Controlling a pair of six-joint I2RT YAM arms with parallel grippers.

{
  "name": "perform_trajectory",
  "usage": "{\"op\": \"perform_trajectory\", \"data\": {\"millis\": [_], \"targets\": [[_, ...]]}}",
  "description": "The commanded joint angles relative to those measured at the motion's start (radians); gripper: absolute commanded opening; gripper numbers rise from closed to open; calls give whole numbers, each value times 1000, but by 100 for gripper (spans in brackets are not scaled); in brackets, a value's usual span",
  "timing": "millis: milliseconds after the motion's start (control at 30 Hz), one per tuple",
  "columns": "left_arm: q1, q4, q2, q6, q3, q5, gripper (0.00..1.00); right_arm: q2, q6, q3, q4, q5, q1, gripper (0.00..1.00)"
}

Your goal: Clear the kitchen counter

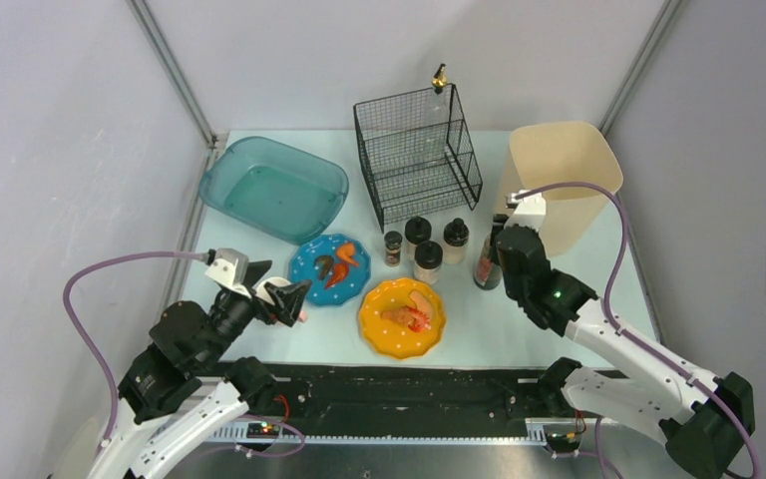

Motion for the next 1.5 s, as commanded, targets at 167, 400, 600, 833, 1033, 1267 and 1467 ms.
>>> {"op": "perform_trajectory", "data": {"millis": [167, 400, 600, 833, 1033, 1267, 1467], "targets": [[7, 26, -9, 21, -2, 21, 98, -66, -51, 3, 33, 54, 38, 0], [7, 26, -6, 21, -2, 25, 98, -99, -150, 127, -9, 100, 153, 0], [8, 26, -6, 21, -1, 27, 98, -57, -260, 373, -128, 194, 306, 0], [8, 27, -7, 21, -3, 27, 98, 27, -456, 569, -89, 233, 400, 0], [7, 26, -4, 21, -5, 22, 98, 111, -690, 618, 246, 206, 376, 0], [8, 26, -7, 21, -6, 19, 98, 248, -547, 775, 301, -39, 181, 0], [7, 25, -6, 21, -6, 20, 98, 396, -502, 912, 371, -153, 80, 0]]}}
